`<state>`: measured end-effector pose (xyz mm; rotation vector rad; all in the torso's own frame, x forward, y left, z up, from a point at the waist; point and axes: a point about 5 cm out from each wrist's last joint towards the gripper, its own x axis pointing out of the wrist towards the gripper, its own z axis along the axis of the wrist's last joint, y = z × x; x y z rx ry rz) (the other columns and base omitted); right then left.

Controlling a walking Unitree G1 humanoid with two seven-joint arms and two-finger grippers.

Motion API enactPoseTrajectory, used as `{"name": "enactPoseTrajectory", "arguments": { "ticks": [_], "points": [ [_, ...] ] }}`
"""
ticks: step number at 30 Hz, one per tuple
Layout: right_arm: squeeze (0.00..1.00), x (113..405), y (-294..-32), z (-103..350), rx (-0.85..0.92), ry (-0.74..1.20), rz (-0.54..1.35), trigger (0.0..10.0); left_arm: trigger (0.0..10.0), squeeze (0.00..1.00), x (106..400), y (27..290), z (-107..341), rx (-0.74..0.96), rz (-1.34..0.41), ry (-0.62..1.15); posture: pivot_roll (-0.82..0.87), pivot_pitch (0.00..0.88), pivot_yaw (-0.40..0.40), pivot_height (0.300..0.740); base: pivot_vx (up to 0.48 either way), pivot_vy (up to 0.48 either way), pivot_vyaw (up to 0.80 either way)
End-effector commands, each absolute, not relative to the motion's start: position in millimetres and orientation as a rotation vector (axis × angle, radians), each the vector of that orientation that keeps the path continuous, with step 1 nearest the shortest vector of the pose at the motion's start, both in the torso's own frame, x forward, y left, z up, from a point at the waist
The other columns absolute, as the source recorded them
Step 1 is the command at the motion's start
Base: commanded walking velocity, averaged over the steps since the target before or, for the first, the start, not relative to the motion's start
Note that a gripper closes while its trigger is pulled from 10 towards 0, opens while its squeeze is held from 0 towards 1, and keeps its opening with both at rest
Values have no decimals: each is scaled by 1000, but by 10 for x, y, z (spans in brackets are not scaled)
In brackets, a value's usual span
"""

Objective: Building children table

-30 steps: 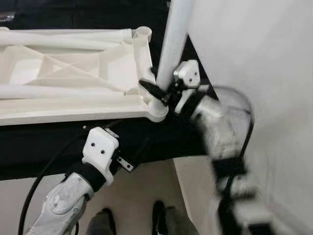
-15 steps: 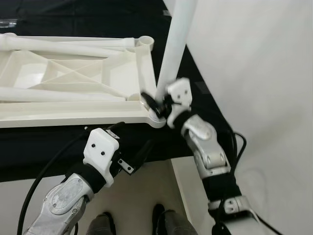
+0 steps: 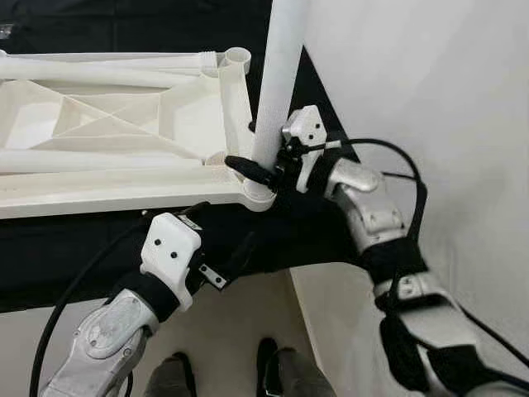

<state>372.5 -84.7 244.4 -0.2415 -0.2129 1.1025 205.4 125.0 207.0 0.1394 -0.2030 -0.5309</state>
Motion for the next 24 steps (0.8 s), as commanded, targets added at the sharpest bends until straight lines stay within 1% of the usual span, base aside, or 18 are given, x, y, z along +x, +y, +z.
{"name": "enactPoseTrajectory", "arguments": {
  "ticks": [1, 2, 4, 5, 8, 9, 12, 13, 15, 16, 17, 19, 20, 24],
  "points": [
    [0, 3748, -851, 2478, -225, -202, 1155, 10000, 10000, 0, 2032, 1263, 2033, 151, -521, -185, 136, 268, -130, 740, 0, 0, 0],
    [0, 3767, -854, 2517, -222, -198, 1189, 10000, 10000, 0, 2028, 1261, 2031, 151, -518, -184, 142, 268, -135, 740, 0, 0, 0],
    [0, 3767, -854, 2517, -222, -198, 1189, 10000, 10000, 0, 2028, 1261, 2031, 151, -518, -184, 142, 268, -135, 740, 0, 0, 0],
    [0, 3779, -862, 2546, -206, -186, 1227, 10000, 10000, 0, 2025, 1262, 2027, 154, -516, -183, 143, 267, -137, 740, 0, 0, 0],
    [0, 3813, -888, 2580, -191, -168, 1253, 10000, 10000, 0, 2019, 1262, 2024, 159, -515, -181, 148, 267, -141, 740, 0, 0, 0],
    [0, 3835, -916, 2589, -207, -159, 1246, 10000, 0, 0, 2013, 1273, 2030, 163, -509, -183, 152, 271, -144, 740, 0, 0, 0],
    [0, 3867, -965, 2607, -224, -150, 1238, 10000, 0, 0, 2012, 1306, 2037, 172, -490, -185, 157, 273, -144, 740, 0, 0, 0],
    [0, 3880, -1004, 2617, -229, -146, 1229, 8941, 0, 0, 2016, 1337, 2041, 175, -473, -185, 157, 276, -145, 740, 0, 0, 0],
    [0, 3889, -1043, 2622, -223, -137, 1223, 9098, 0, 0, 2020, 1358, 2043, 179, -461, -185, 159, 277, -147, 740, 0, 0, 0],
    [0, 3894, -1089, 2625, -205, -129, 1226, 4275, 0, 0, 2023, 1373, 2047, 180, -452, -186, 159, 277, -147, 740, 0, 0, 0],
    [0, 3893, -1149, 2617, -187, -119, 1231, 0, 0, 0, 2023, 1378, 2049, 181, -450, -186, 159, 277, -147, 740, 0, 0, 0],
    [0, 3890, -1187, 2611, -174, -113, 1235, 0, 0, 0, 2023, 1380, 2049, 181, -449, -186, 159, 277, -147, 740, 0, 0, 0],
    [0, 3877, -1293, 2573, -164, -96, 1243, 0, 0, 0, 2019, 1389, 2051, 182, -446, -186, 150, 285, -142, 740, 0, 0, 0],
    [0, 3874, -1365, 2537, -166, -82, 1234, 0, 0, 0, 2019, 1398, 2051, 184, -445, -185, 143, 289, -142, 740, 0, 0, 0]
  ]
}}
